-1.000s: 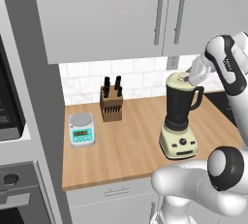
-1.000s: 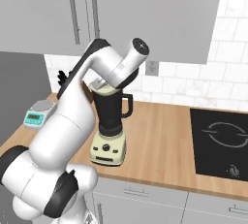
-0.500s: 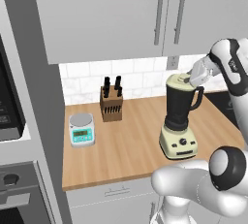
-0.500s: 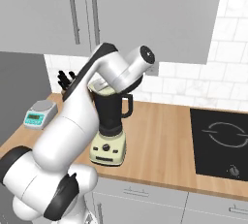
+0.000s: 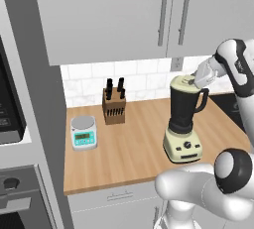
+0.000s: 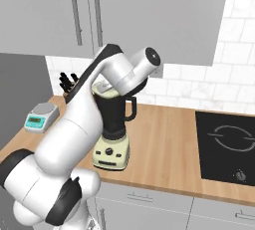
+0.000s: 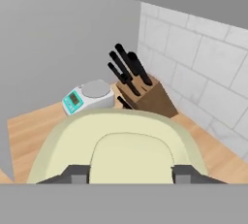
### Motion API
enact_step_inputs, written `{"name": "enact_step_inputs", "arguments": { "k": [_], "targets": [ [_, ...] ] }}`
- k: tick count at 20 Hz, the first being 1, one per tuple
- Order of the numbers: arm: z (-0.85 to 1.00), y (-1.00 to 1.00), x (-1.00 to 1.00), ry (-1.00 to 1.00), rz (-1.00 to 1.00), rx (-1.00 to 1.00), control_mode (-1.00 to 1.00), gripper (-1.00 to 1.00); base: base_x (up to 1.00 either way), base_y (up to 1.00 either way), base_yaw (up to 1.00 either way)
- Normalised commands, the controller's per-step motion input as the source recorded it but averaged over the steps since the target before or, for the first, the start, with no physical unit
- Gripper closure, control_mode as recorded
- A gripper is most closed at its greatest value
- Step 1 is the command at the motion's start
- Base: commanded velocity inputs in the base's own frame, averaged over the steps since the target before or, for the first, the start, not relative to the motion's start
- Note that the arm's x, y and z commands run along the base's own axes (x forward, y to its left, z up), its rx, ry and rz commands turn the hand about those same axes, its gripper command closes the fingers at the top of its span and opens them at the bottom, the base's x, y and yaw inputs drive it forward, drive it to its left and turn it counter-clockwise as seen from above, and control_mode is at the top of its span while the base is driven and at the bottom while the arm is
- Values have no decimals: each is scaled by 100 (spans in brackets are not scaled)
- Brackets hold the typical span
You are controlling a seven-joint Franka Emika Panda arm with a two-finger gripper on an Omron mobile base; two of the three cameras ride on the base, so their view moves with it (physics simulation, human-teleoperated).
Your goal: Close the lid blender by securely placing the lid on top.
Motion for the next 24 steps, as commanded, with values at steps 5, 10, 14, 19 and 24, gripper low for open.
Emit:
{"name": "enact_step_inputs", "arguments": {
  "k": [5, 10, 14, 19, 24],
  "targets": [
    [0, 0, 0, 0, 0, 2, -100, -100, 0, 0, 0],
    [0, 0, -2, -3, 0, 6, -100, -100, 0, 0, 0],
    [0, -5, -13, -9, 0, 12, -100, -100, 0, 0, 0],
    [-1, -18, -61, -22, -1, 17, -100, -100, 0, 0, 0],
    [-59, -61, -100, -46, -1, 16, -100, -100, 0, 0, 0]
  ]
}}
